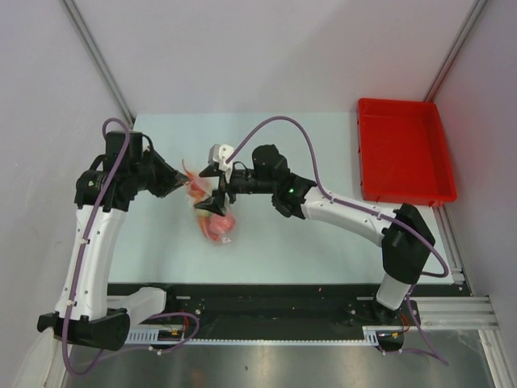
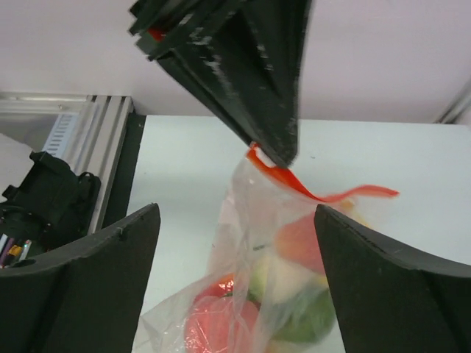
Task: Open the zip-top bag and remove the fake food
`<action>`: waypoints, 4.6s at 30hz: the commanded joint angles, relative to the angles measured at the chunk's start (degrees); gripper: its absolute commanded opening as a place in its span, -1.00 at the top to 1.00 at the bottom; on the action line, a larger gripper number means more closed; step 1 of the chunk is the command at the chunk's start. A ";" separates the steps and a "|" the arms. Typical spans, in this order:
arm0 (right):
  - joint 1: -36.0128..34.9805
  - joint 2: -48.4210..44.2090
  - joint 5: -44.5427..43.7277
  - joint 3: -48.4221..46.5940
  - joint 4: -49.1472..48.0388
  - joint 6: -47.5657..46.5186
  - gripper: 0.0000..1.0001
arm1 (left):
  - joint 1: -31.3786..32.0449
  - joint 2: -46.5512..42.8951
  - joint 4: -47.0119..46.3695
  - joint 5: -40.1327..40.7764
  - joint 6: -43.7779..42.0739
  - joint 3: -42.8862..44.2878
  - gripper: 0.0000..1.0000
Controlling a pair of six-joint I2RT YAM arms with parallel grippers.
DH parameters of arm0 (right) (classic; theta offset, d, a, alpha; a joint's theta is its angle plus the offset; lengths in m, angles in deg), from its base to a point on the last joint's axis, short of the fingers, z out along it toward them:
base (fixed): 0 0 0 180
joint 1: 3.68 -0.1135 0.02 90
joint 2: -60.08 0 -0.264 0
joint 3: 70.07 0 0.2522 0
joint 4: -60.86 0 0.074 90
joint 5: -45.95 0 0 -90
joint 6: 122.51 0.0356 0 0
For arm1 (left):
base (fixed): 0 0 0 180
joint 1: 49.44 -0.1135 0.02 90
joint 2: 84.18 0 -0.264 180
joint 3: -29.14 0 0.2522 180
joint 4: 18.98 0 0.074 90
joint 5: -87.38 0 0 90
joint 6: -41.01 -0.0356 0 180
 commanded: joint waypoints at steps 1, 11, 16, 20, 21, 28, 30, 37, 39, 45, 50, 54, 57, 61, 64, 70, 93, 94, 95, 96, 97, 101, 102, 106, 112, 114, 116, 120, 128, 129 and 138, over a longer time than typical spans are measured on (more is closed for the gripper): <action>-3.24 0.60 -2.28 -0.64 -3.91 1.31 -0.92 | 1.32 -0.82 -1.31 -0.64 -1.56 2.92 1.00; -8.95 7.71 -32.17 -10.04 5.40 3.16 -0.59 | 3.52 -2.22 -5.53 1.02 3.01 3.01 1.00; -6.94 7.99 -31.15 -9.87 5.84 1.93 0.51 | 3.70 -1.69 -4.92 2.25 -2.85 5.64 0.67; -2.64 3.25 -15.63 -3.64 0.94 4.04 0.89 | 3.61 -2.92 -7.37 1.82 -12.97 4.52 -0.09; -1.32 2.54 -12.61 -2.41 0.22 5.96 0.91 | 3.61 -3.80 -9.55 0.34 -14.47 3.46 -0.42; 8.08 -0.28 11.65 1.73 -3.83 13.00 0.88 | 3.61 -7.94 -21.52 -10.82 -27.30 -10.34 -0.61; 9.58 -0.37 14.30 1.65 -4.35 15.36 0.88 | 3.70 -7.06 -23.45 -14.59 -29.32 -12.81 -0.46; 13.46 1.04 18.79 0.86 -11.82 29.78 0.88 | 3.70 -5.92 -25.92 -19.62 -34.25 -14.31 -0.45; 13.98 1.82 19.14 0.77 -13.40 33.29 0.92 | 3.70 -4.07 -25.75 -20.32 -35.30 -14.66 -0.47; 14.86 4.29 22.66 -0.81 -16.92 39.10 1.00 | 4.31 -0.82 -28.21 -26.92 -39.26 -14.92 -0.47; 15.48 5.43 22.31 -1.34 -18.68 43.06 0.88 | 5.54 2.52 -25.04 -28.50 -41.46 -12.64 -0.20; 15.83 4.91 20.29 -1.26 -14.13 43.07 0.43 | 6.16 0.60 -26.45 -30.00 -41.20 -14.22 0.48; 17.76 3.15 23.09 -0.38 -7.20 35.62 0.01 | 6.16 0.15 -26.27 -30.43 -41.99 -14.75 0.99; 21.44 2.80 29.68 1.47 -7.08 30.51 -0.14 | 6.16 1.90 -25.66 -32.72 -43.13 -14.39 1.00; 22.59 2.80 31.53 2.79 -7.69 27.96 -0.14 | 6.16 2.09 -25.48 -34.13 -43.75 -14.39 1.00; 22.78 5.61 36.02 1.38 -15.15 31.28 -0.15 | 6.16 2.44 -24.34 -34.92 -44.71 -13.87 1.00; 19.26 8.15 36.72 -3.63 -16.21 39.98 1.00 | 6.16 2.42 -42.43 -33.86 -36.36 -10.36 -0.04; 19.26 8.33 36.98 -3.80 -17.09 40.86 1.00 | 6.16 3.22 -42.71 -35.08 -36.45 -9.92 0.01; 19.17 8.51 37.25 -3.89 -18.40 42.17 1.00 | 6.16 4.97 -42.80 -35.96 -36.63 -9.39 0.06; 19.08 8.86 37.42 -3.89 -19.20 42.88 1.00 | 6.16 5.42 -43.41 -36.58 -36.72 -8.78 0.11; 19.08 8.86 37.51 -3.98 -20.08 43.50 1.00 | 6.16 5.86 -43.59 -37.02 -37.06 -8.60 0.13; 19.17 9.65 38.04 -4.24 -23.50 46.31 1.00 | 6.16 7.35 -42.54 -37.73 -38.65 -7.72 0.14; 19.08 9.65 38.04 -4.16 -23.95 46.93 1.00 | 6.16 7.62 -41.75 -37.82 -38.91 -7.45 0.13; 19.17 9.74 37.87 -3.98 -24.30 47.37 1.00 | 6.16 7.97 -41.13 -38.70 -39.96 -7.36 0.13; 19.35 10.44 38.39 -3.98 -25.09 48.33 1.00 | 6.16 5.69 -40.78 -38.96 -40.23 -8.42 -0.11; 19.35 10.71 38.30 -3.98 -25.71 48.69 1.00 | 6.16 5.25 -40.60 -38.87 -40.49 -8.77 -0.20; 19.61 10.97 38.30 -3.98 -26.59 49.83 1.00 | 6.16 5.07 -39.99 -38.61 -40.67 -8.94 -0.17; 19.52 11.93 38.74 -3.98 -30.62 52.90 1.00 | 6.16 4.98 -39.98 -38.52 -40.76 -9.56 0.10; 19.78 13.34 38.66 -3.98 -36.08 58.44 1.00 | 6.16 4.98 -39.28 -40.10 -41.29 -9.91 0.18; 19.87 13.34 38.48 -3.98 -36.26 58.53 1.00 | 6.16 4.98 -39.11 -40.19 -41.46 -9.91 0.17; 20.05 13.61 38.65 -4.15 -38.10 60.47 1.00 | 6.16 5.25 -36.82 -39.32 -42.43 -10.88 0.13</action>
